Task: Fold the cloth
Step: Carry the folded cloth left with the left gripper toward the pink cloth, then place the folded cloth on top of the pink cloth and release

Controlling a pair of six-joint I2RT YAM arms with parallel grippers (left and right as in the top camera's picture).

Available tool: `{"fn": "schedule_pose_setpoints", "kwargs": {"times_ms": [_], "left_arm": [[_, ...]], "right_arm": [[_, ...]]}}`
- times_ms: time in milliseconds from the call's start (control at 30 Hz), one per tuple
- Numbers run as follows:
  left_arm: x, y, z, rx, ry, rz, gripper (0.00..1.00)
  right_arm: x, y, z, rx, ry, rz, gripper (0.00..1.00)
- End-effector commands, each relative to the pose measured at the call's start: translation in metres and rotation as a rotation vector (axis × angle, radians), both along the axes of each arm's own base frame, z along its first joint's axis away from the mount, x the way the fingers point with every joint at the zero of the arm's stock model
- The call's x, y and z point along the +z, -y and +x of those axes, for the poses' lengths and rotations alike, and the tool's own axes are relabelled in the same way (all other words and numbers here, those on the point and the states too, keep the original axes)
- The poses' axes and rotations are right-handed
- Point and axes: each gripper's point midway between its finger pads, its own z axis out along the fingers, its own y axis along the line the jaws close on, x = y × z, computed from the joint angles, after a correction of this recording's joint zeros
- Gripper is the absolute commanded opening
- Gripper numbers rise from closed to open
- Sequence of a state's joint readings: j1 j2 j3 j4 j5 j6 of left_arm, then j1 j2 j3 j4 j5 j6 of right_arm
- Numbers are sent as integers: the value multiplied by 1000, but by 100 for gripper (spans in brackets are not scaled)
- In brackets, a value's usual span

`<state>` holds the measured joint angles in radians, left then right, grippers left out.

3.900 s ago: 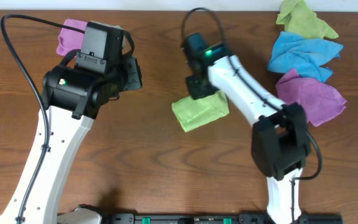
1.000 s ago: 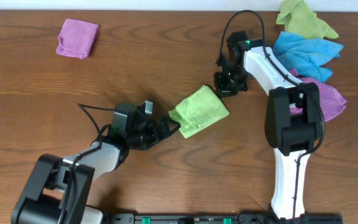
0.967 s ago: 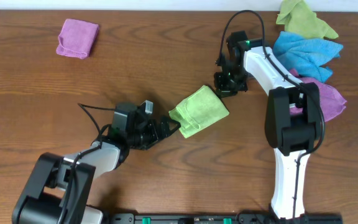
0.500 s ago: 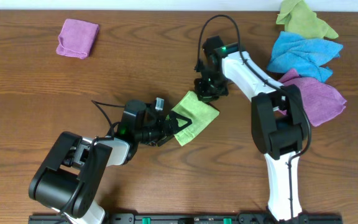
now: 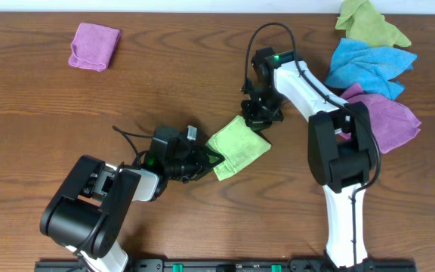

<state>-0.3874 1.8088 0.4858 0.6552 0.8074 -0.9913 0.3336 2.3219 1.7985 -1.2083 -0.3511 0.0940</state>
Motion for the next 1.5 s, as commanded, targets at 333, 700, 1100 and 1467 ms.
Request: {"fn": "schedule_pose_setpoints", "kwargs": {"times_ms": [333, 700, 1100, 1467], "left_arm": [[-35, -17, -9, 52, -96, 140, 17], [31, 4, 42, 54, 81, -69, 6], [207, -214, 225, 655, 582, -144, 5], [205, -328, 266, 927, 596, -36, 6]], "right_arm": [[0, -48, -34, 144, -60, 62, 1], [72, 34, 38, 2, 135, -80, 2], [169, 99, 65, -124, 365, -42, 1], [171, 94, 72, -120, 397, -28, 1]]}}
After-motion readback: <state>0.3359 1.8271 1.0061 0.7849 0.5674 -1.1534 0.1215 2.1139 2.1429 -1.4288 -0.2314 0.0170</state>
